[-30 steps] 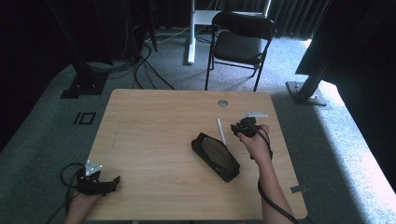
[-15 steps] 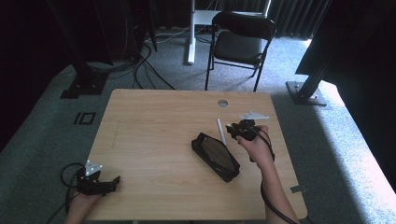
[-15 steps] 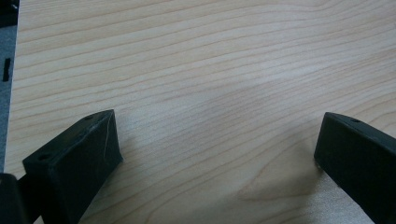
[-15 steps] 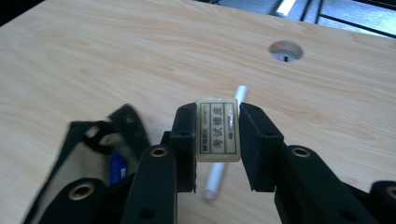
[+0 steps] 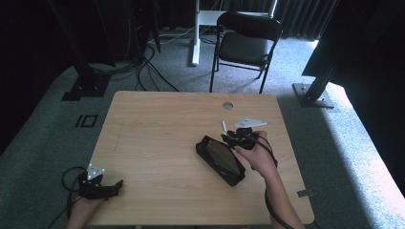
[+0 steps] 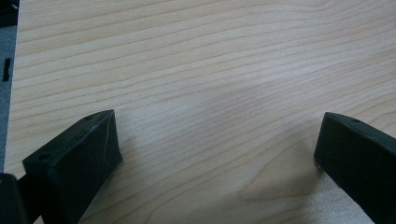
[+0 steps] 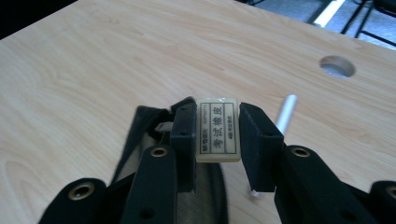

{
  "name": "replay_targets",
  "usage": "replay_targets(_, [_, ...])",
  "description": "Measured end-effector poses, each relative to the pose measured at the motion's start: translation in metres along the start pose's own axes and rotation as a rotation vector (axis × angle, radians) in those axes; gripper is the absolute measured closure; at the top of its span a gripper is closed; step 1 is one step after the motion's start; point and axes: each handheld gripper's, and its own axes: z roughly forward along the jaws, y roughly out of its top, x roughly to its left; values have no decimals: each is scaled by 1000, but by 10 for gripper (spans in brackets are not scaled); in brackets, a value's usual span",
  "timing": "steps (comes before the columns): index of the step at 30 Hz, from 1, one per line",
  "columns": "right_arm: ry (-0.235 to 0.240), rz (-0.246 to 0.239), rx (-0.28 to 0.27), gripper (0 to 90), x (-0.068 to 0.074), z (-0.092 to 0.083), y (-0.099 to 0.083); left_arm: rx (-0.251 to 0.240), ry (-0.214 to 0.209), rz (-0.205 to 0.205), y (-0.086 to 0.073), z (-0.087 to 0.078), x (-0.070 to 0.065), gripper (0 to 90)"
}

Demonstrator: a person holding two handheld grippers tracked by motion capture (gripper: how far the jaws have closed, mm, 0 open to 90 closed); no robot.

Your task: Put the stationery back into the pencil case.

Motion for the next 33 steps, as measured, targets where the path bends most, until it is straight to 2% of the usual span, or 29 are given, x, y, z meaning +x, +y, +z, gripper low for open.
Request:
replay_targets(7, [47, -45, 36, 685, 12, 10, -2, 0, 0, 1, 0, 0, 0, 5])
replay_targets(14, [69, -50, 87, 685, 16, 18, -5, 0, 0, 0, 0, 0, 0, 5])
replay_targets(23, [80, -67, 150, 685, 21, 33, -12, 0, 0, 0, 0, 0, 0, 5])
replay_targets(26, [64, -77, 177, 685, 21, 39, -14, 0, 0, 0, 0, 0, 0, 5])
replay_targets(33, [66, -84, 223, 685, 25, 52, -15, 0, 0, 0, 0, 0, 0, 5])
